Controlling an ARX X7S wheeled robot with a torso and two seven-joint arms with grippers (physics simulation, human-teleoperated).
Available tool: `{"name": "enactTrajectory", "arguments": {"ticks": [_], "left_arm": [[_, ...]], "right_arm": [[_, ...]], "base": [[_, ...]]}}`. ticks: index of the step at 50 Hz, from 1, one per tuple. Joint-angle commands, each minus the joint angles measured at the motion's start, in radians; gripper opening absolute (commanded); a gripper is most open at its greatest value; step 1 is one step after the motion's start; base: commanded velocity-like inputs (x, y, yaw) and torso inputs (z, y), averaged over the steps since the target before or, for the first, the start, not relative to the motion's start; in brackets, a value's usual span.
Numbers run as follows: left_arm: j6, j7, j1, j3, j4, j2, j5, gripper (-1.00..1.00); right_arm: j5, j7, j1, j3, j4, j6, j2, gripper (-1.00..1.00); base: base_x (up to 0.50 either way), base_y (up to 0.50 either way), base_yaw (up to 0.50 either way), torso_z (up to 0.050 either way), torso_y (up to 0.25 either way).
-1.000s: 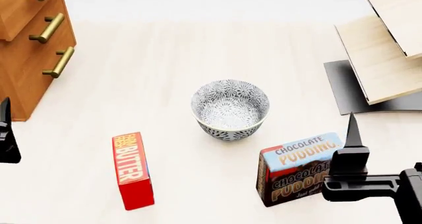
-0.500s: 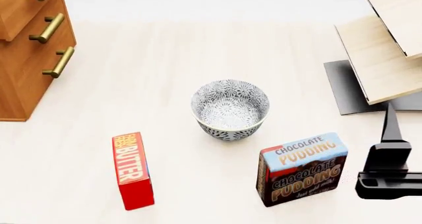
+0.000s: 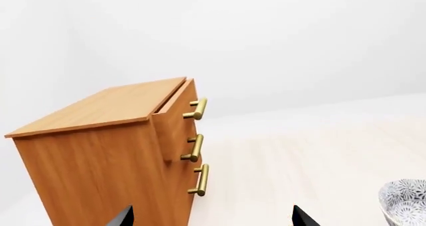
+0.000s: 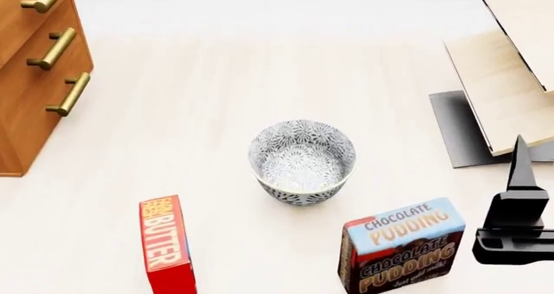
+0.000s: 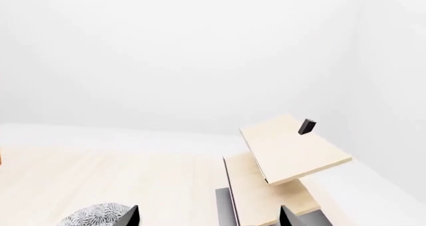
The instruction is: Close the top drawer of the cabinet and put the bowl on top of it.
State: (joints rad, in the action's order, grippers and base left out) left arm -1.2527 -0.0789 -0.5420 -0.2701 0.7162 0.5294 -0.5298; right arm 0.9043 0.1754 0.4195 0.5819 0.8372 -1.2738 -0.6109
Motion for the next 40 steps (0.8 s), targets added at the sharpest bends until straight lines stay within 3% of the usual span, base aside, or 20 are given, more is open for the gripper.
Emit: {"name": "enactTrajectory", "arguments": {"ticks": [1, 40], "left_arm": [[0.003, -0.003, 0.005, 0.007, 0.003, 0.004, -0.003, 1.00], [0.007, 0.009, 0.022, 0.036, 0.018, 0.020, -0.032, 1.00]], "right_arm": [[-0.016, -0.009, -0.026, -0.006, -0.004, 0.038, -0.003, 1.00], [0.022, 0.008, -0.046, 0.019, -0.005, 0.050, -0.020, 1.00]], "base": [[0.50, 0.00, 0.00, 0.000, 0.000], [0.50, 0.00, 0.00, 0.000, 0.001]]}}
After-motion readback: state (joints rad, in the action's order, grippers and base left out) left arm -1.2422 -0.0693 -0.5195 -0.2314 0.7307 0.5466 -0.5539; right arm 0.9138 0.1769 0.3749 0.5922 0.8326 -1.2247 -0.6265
